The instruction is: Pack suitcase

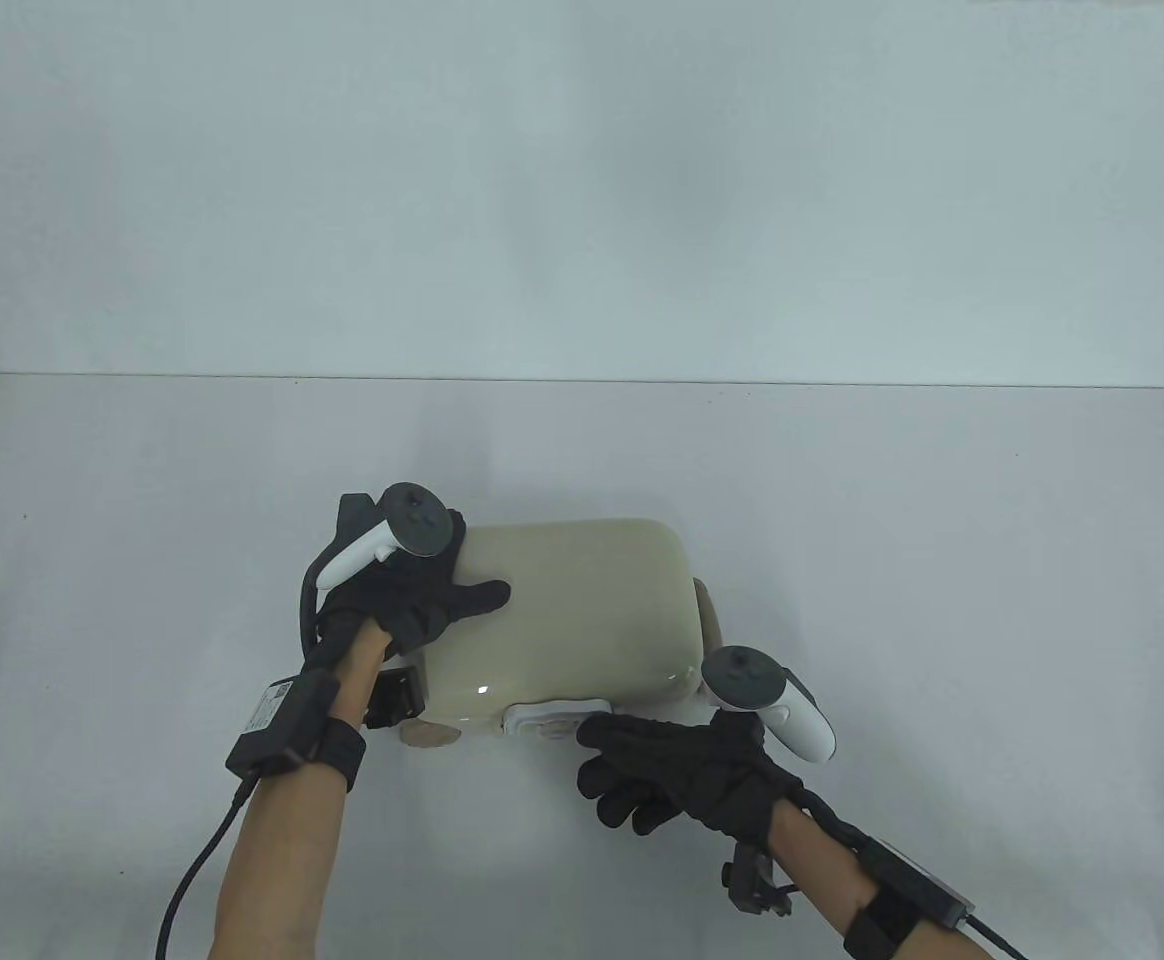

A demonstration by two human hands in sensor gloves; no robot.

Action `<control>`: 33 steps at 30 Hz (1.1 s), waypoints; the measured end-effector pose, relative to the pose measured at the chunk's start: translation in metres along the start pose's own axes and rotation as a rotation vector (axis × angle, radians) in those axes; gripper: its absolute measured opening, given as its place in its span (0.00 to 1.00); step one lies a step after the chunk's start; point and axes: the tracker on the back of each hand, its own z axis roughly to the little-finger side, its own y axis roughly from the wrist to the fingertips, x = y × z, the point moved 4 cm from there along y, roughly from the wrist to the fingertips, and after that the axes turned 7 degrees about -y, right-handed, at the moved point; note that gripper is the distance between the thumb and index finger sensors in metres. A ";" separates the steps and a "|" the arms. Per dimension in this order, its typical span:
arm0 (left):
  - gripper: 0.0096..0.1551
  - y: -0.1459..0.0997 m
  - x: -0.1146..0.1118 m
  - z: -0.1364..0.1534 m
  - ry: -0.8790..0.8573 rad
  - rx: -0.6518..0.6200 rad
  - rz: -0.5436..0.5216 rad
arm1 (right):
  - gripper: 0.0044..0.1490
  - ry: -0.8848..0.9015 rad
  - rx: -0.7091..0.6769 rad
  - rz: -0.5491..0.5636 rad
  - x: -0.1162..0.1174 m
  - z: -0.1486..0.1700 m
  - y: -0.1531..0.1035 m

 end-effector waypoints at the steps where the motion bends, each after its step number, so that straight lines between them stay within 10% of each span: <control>1: 0.64 0.000 0.000 0.000 0.002 0.000 0.002 | 0.46 -0.051 0.013 0.009 0.002 -0.001 0.000; 11: 0.64 0.000 0.001 0.000 0.002 0.002 0.009 | 0.47 -0.376 0.068 0.136 0.008 -0.023 -0.005; 24: 0.64 0.000 0.002 0.000 -0.011 -0.007 0.008 | 0.42 -1.355 -0.048 0.557 0.051 -0.107 -0.019; 33: 0.64 0.000 0.002 0.001 -0.014 -0.013 0.007 | 0.68 -1.936 0.024 0.696 0.064 -0.093 0.022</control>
